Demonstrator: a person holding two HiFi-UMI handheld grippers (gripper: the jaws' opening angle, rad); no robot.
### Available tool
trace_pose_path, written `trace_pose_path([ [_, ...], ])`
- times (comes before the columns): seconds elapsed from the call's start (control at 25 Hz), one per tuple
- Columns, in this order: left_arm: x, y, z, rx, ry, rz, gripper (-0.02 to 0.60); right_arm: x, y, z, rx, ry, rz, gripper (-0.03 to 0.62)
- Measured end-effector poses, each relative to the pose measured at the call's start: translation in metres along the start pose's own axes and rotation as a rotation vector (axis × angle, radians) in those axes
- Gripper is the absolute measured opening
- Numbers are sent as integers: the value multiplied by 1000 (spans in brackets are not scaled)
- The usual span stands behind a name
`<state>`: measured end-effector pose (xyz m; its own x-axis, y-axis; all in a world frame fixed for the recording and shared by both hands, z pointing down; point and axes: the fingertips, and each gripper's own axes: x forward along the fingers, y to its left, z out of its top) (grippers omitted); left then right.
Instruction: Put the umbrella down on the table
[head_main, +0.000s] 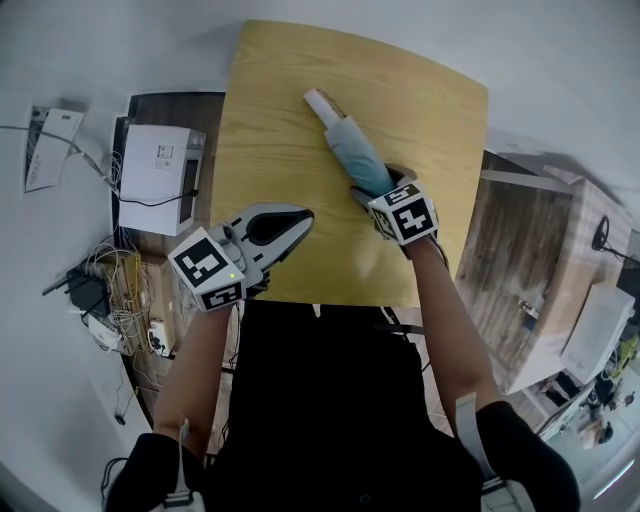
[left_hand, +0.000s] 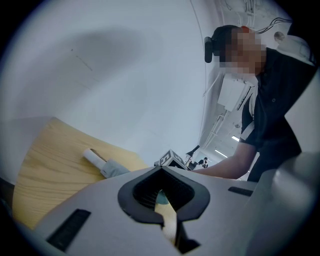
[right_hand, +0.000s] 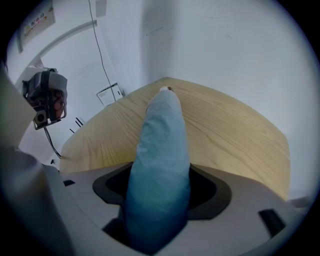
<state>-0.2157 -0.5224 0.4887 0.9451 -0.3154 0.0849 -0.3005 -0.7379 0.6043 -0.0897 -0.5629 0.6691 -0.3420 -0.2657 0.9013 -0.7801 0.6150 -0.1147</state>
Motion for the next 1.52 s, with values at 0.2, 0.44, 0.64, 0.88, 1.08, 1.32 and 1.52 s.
trace_pose_path([
  [0.2, -2, -10, 6, 22, -11, 1, 11, -21, -4, 9, -2, -77, -1, 308],
  [0.44, 6, -35, 12, 58, -12, -7, 11, -65, -8, 17, 43, -176, 15, 307],
  [0.64, 24, -69, 19, 95, -16, -23, 11, -128, -2, 31, 81, -369, 65, 306],
  [0.88, 52, -113, 32, 189, -8, -45, 11, -236, -6, 47, -24, -666, 40, 77],
  [1.08, 64, -154, 45, 239, -39, -44, 11, -320, 8, 32, 56, -890, 281, 21],
  [1.32, 72, -200, 39, 284, -57, -12, 12, -384, 19, -19, 69, -1036, 418, 20],
  [1.52, 85, -233, 18, 294, -58, 4, 11, -392, 19, -69, 48, -1044, 406, 20],
])
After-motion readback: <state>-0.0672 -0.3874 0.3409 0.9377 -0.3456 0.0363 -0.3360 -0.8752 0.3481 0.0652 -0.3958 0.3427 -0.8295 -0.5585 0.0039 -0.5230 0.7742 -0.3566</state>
